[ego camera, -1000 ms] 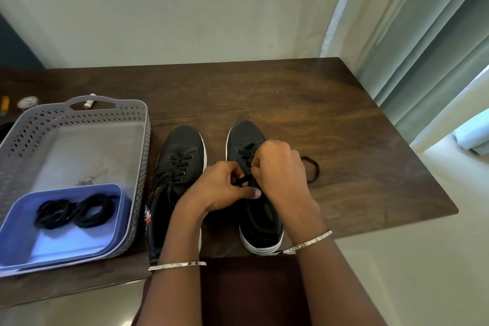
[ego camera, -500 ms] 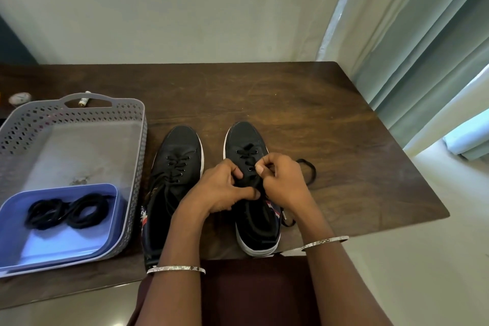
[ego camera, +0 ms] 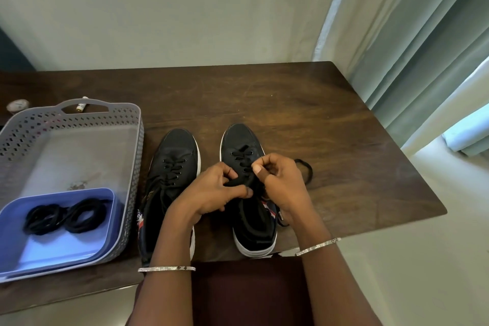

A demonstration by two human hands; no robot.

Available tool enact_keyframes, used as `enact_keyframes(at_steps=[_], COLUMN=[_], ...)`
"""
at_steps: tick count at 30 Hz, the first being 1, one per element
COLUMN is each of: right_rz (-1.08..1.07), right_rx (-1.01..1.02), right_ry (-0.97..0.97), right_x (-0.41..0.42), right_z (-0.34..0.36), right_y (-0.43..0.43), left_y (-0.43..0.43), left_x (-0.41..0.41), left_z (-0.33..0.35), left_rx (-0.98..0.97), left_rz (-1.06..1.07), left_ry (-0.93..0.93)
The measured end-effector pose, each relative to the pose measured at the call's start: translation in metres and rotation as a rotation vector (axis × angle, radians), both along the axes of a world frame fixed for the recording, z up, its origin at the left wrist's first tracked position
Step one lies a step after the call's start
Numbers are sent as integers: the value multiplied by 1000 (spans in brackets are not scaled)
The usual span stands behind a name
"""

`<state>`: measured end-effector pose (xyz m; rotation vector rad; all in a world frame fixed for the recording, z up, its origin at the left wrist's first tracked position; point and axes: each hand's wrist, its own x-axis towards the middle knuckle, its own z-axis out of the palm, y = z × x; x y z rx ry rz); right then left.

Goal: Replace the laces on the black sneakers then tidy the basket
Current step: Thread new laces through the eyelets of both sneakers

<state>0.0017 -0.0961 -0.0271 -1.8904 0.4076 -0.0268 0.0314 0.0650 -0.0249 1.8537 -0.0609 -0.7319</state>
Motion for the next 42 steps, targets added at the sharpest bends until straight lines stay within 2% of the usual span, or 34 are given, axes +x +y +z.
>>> enact_keyframes(at_steps=[3,5,10,25,28,30,35,38,42], right_rz=[-48,-35,188,241,261,227,136,187,120], right_rx=[241,312,-195,-570,-620,-576,-159,-209,-183], right_ry=[40,36,-121,-225,-191,-148,-21,36,23], right_x=[-3,-4,-4,3,2,2,-8,-12,-10], right_z=[4,7,9,9,12,10,6,1,1], right_y=[-6,-10,-20,-9,-5,-5,-24,-28,-25], left_y=[4,5,5,-2,0,0,5,3,0], left_x=[0,1,0,0,-1,-2,-1,-1,-1], left_z=[3,3,3,5,7,9,10,11,15], left_rx=[-95,-85,-86,-32,-12,-15,-49,-41,-67], left_rz=[32,33,18,25,13,16,44,31,43], left_ry=[-21,-63,-64,-61,-61,-53,-43,-89,-103])
